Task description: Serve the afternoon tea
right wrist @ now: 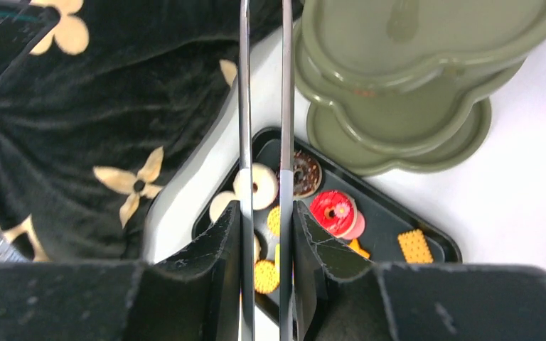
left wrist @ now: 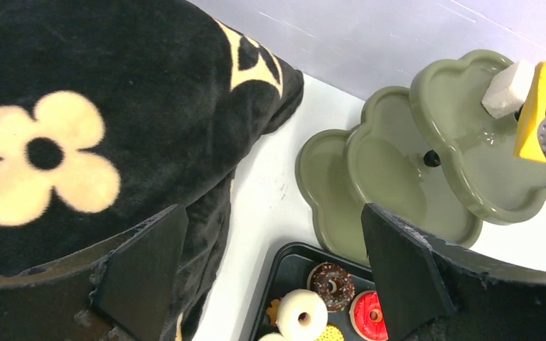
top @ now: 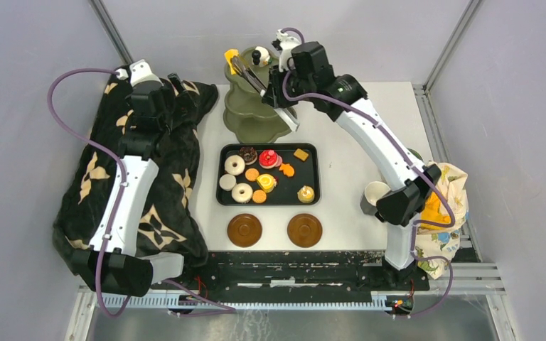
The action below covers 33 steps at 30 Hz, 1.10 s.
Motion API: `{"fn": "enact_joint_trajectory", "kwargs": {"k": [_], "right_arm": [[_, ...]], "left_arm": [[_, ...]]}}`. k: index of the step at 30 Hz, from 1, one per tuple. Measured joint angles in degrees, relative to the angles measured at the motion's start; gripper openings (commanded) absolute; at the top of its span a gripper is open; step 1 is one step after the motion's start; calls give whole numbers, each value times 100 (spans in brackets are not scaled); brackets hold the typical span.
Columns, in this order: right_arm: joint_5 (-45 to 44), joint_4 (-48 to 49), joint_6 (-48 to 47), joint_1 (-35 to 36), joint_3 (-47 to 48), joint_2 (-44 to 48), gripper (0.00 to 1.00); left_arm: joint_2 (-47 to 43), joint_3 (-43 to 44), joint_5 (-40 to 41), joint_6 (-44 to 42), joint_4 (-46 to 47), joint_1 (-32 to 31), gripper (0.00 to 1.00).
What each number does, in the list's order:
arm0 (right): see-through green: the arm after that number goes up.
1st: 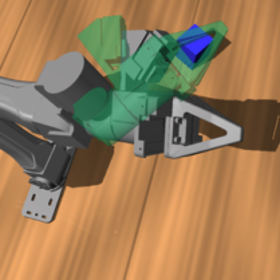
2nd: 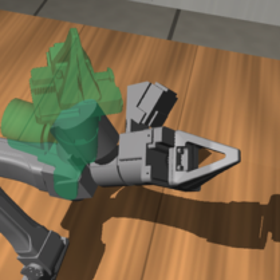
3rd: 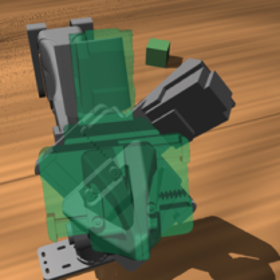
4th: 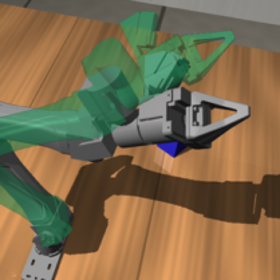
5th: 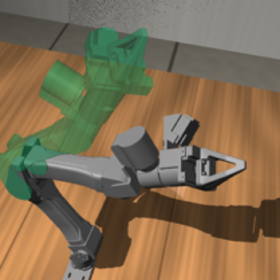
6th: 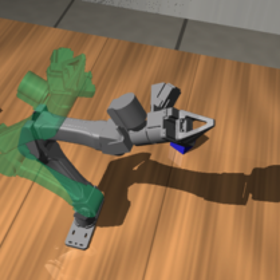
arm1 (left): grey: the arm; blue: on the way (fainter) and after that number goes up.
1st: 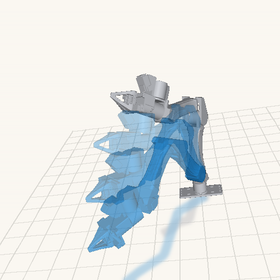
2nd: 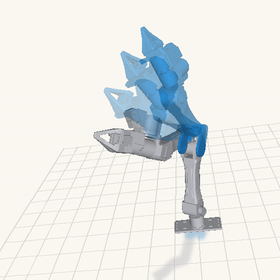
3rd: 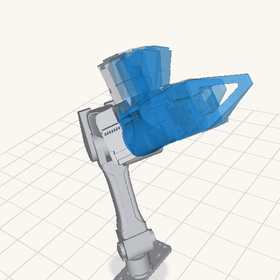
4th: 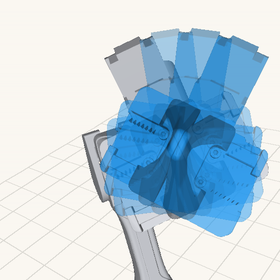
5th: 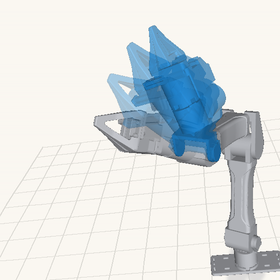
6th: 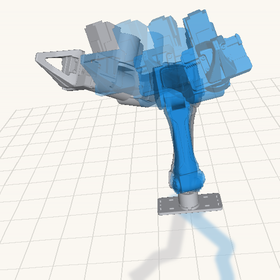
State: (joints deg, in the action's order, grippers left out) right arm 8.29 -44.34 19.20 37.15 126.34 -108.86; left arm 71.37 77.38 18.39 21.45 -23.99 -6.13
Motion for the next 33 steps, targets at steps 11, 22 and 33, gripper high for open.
{"fn": "enact_joint_trajectory", "kwargs": {"k": [11, 22, 33], "right_arm": [[-1213, -79, -17, 271, 1241, -1038, 7], [-1349, -11, -59, 251, 1432, -1582, 7], [-1349, 138, -57, 256, 1088, -1582, 7]], "left_arm": [[-133, 0, -35, 0, -127, 92, 99], [-136, -55, -52, 0, -127, 92, 99], [-138, -96, -52, 2, -170, 92, 99]]}}
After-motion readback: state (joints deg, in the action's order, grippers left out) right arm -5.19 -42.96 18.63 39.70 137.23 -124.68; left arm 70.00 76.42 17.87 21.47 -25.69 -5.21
